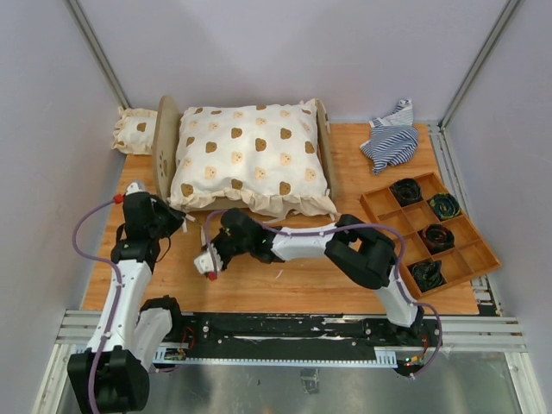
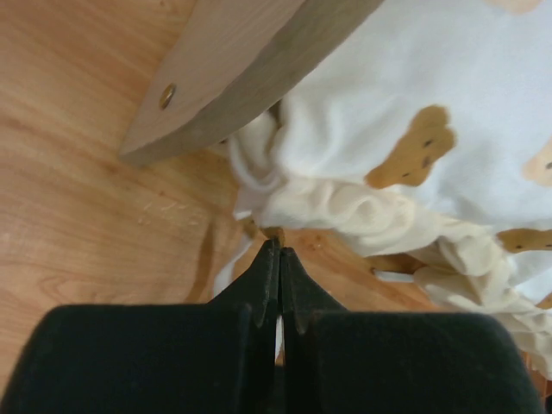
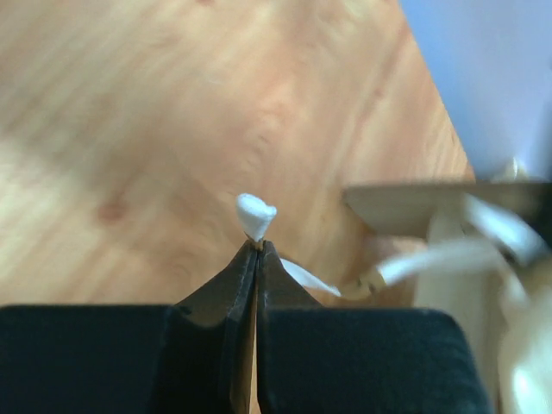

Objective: Set up the pet bed

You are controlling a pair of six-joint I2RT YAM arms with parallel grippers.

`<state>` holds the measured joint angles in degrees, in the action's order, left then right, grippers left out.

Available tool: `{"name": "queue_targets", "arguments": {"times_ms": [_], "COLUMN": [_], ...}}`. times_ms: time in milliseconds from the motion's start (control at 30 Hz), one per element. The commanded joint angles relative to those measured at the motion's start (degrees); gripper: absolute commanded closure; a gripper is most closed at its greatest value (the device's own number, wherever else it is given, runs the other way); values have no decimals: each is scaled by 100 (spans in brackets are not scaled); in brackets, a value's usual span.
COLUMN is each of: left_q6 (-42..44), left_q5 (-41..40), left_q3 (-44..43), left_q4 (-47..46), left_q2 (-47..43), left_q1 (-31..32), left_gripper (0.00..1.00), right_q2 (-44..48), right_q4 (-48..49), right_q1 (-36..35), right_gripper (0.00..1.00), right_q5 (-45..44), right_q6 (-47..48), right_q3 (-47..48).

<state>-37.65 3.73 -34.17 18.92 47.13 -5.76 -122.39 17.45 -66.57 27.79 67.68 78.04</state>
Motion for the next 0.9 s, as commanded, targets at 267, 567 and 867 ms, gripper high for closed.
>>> {"name": "queue_targets", "arguments": {"times_ms": [267,567,867], "left_q6": [-1516,-1217,-526], "left_q5": [-608,-1537,-310], "left_q3": [1467,889,1358], "left_q4": [-193,-283,-1474], "left_q2": [-561,-506,-1037], "left_q1": [-74,-186,-349], "left_gripper": [73,67,67], "right_q2": [-214,-860,-1174], "right_q4": [415,-752,-1303], "right_q1": [812,777,650], "right_gripper": [100,100,100], "right_q5": [-411,-982,-983], "right_q6": [-4395,-3965,-3804], "right_q3": [1095,2205,2732]}}
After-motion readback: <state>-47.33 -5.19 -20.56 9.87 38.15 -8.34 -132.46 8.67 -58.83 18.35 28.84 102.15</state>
